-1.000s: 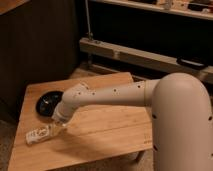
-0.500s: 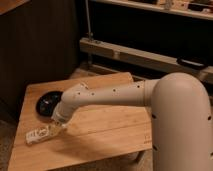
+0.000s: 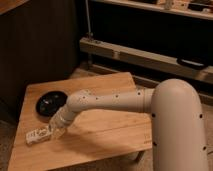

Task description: Place the bottle in the ceramic bowl

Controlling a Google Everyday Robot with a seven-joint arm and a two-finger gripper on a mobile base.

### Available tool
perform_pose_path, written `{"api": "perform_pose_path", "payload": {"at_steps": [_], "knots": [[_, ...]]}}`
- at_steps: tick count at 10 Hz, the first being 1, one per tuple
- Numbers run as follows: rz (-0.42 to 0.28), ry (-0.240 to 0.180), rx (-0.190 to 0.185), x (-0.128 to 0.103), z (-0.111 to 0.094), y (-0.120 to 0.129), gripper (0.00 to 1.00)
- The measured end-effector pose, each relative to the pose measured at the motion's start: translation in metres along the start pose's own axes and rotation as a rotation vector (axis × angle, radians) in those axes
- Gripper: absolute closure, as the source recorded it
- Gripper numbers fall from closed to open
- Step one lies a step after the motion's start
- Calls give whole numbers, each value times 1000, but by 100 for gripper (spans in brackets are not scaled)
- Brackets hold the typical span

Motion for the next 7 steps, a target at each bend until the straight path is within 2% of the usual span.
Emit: {"api": "perform_pose_path", "payload": {"at_steps": [2, 7], "knots": [[-46, -8, -17, 0, 4, 1, 35], [-108, -14, -24, -7, 9, -5, 35]]}}
